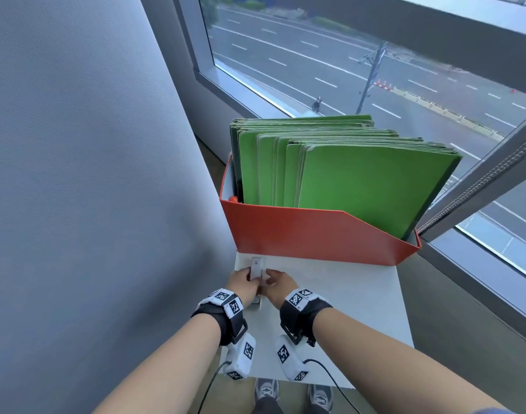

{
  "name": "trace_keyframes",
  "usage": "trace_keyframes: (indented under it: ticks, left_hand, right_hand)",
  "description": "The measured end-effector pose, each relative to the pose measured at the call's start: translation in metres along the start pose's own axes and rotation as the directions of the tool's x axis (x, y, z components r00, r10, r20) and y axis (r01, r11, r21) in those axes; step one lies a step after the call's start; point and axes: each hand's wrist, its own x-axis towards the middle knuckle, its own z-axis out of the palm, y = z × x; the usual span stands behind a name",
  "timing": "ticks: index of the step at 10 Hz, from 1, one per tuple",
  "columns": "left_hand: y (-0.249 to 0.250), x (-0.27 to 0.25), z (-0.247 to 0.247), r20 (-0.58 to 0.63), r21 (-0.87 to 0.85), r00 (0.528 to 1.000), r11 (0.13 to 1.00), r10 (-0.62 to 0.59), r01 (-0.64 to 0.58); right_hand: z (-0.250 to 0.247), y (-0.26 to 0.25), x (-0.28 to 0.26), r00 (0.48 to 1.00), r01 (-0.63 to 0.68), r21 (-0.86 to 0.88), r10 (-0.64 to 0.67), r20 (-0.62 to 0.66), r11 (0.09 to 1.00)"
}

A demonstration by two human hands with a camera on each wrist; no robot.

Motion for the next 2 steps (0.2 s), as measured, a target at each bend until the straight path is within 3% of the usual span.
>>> trace_keyframes:
  ticks: [2]
  left_hand:
    - [-0.009,-0.015,0.006,-0.074,0.024,0.997,1.000,0.006,-0.004]
  right_hand:
    - [-0.030,0.017,-0.019,0.998,0.041,0.048,-0.038,-0.057,0.998]
